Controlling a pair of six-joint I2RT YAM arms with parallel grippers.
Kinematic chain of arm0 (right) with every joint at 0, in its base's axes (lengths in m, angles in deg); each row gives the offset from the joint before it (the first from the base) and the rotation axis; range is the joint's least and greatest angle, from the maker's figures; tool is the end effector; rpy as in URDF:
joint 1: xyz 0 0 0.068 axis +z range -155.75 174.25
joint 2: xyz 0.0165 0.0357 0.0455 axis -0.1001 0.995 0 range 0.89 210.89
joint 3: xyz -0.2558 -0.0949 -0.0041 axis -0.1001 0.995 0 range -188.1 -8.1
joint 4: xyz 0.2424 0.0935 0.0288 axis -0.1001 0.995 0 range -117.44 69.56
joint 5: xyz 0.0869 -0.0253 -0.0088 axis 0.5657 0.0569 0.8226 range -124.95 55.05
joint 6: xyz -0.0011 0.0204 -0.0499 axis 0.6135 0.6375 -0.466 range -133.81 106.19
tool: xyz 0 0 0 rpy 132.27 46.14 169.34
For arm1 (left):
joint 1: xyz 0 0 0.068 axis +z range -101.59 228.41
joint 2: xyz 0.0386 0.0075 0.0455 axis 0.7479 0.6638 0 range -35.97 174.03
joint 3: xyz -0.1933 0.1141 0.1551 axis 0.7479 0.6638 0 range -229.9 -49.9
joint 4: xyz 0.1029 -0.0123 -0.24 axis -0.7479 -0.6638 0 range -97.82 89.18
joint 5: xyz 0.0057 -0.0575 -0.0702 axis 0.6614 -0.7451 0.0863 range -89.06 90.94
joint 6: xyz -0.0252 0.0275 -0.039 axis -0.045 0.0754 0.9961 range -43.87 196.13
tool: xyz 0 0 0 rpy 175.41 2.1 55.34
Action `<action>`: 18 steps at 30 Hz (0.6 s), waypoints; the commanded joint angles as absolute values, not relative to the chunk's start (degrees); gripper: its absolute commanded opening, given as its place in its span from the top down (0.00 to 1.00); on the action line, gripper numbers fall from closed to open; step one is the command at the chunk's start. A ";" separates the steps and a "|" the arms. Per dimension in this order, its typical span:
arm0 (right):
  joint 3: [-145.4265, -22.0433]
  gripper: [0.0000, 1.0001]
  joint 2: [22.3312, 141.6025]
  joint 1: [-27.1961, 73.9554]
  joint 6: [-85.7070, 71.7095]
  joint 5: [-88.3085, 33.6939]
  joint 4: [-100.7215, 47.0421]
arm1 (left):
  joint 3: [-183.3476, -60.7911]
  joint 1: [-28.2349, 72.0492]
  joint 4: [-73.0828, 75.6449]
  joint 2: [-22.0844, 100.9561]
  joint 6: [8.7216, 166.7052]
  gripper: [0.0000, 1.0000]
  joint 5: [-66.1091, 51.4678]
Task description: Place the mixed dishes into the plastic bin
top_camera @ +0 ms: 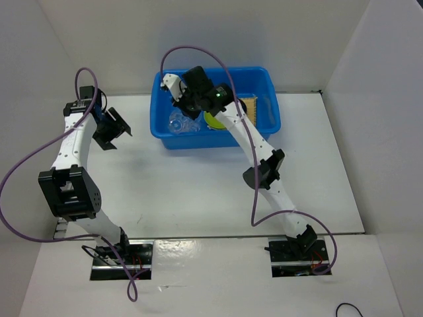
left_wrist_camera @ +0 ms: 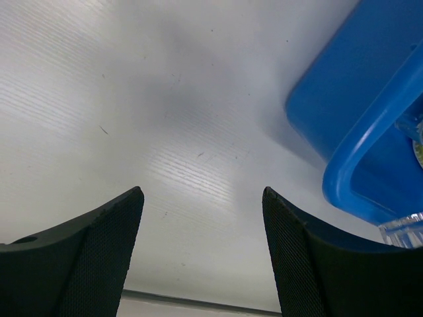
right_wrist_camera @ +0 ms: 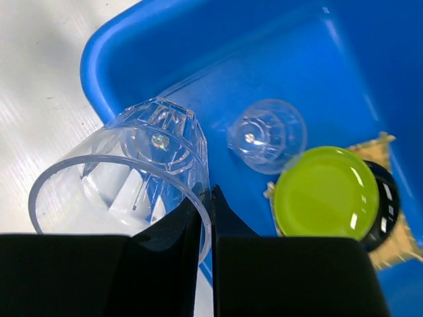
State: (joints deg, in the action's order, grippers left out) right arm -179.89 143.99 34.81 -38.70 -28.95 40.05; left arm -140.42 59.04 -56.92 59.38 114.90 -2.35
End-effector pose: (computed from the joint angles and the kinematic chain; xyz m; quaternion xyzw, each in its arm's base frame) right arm 0.3794 0.3295 0.3737 -0.5058 0.7455 0.1056 0.4210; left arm 0.3415 0.0619 0.3198 -0.3978 0.8821 -0.0879 0.2366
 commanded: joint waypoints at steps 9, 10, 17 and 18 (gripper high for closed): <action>-170.18 1.00 147.39 36.70 -35.87 -25.98 20.03 | -142.19 59.83 -59.97 60.71 110.50 0.20 1.56; -168.26 1.00 147.40 36.70 -35.87 -25.98 18.72 | -142.19 59.83 -59.97 60.71 110.50 0.20 1.56; -164.99 0.91 149.07 36.70 -39.03 -28.18 15.11 | -141.66 59.83 -59.97 61.76 109.97 0.20 1.56; -164.38 0.87 149.68 36.18 -39.56 -28.18 14.58 | -142.18 59.83 -60.58 61.76 109.97 0.20 1.56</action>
State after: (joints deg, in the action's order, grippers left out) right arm -165.13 148.89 35.84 -37.82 -28.38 18.21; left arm -140.44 59.52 -59.28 61.46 111.40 0.75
